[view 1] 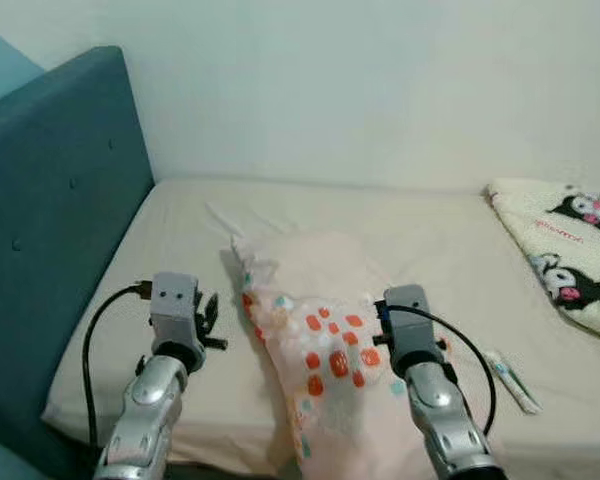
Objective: Clean up the room
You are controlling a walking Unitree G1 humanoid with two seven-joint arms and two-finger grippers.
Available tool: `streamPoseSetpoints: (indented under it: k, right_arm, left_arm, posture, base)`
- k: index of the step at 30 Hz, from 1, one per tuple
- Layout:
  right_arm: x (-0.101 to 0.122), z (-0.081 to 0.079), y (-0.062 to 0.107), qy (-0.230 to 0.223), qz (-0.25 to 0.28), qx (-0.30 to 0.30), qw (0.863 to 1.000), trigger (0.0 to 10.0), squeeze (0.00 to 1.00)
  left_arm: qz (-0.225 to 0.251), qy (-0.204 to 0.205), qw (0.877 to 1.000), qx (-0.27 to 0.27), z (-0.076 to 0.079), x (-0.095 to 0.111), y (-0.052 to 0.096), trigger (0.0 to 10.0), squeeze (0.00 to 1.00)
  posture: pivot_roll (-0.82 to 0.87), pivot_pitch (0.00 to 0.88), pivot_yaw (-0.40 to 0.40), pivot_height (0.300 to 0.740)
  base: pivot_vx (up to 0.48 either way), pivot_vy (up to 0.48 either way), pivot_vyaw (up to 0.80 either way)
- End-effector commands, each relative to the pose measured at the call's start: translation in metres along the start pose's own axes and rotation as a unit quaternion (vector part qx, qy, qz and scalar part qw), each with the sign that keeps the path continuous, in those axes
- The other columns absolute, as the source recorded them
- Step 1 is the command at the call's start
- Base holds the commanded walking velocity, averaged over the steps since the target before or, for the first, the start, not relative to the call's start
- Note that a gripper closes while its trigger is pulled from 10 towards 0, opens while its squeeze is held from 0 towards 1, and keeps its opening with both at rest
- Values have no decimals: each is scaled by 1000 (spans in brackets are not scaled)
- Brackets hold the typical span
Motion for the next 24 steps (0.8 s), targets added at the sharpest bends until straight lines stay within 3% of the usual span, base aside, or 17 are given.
streamPoseSetpoints:
  k: [1, 12, 13, 15, 24]
  right_arm:
    - [-2, 1, 1, 6, 1, -3, 1000, 10000, 0]
    - [-4, 10, 2, -14, -5, -29, 999, 10000, 0]
    - [-7, 13, 3, -39, -12, -36, 999, 10000, 0]
    - [-7, 14, 3, -46, -12, -39, 998, 10000, 0]
    - [-8, 16, 5, -49, -13, -46, 998, 10000, 0]
  left_arm:
    - [-11, -4, 1000, 5, -3, -6, 1, 10000, 0]
    - [-10, -8, 1000, -8, 0, -5, 2, 10000, 0]
    - [-10, -8, 1000, -11, 0, -5, 2, 10000, 0]
    - [-10, -7, 1000, -11, 1, -5, 3, 10000, 0]
    - [-13, -8, 1000, -17, 3, -6, 3, 10000, 0]
  posture:
    - [75, 19, -43, 740]
    - [77, 23, -38, 740]
    - [78, 27, -29, 735]
    - [78, 27, -29, 730]
    - [74, 33, -24, 695]
  base:
    - [0, 0, 0]
    - [0, 0, 0]
    - [0, 0, 0]
    - [0, 0, 0]
    - [0, 0, 0]
Point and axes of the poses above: a point about 5 cm out from each wrist's last joint towards the gripper, its own y axis pointing back from the gripper into the wrist, its own x axis along the axis of the wrist's last joint, z = x × y, the point moved 6 cm from there along -y, pointing out of the wrist towards the gripper, and after that the axes turned 7 degrees about y, right-handed, at the moved point
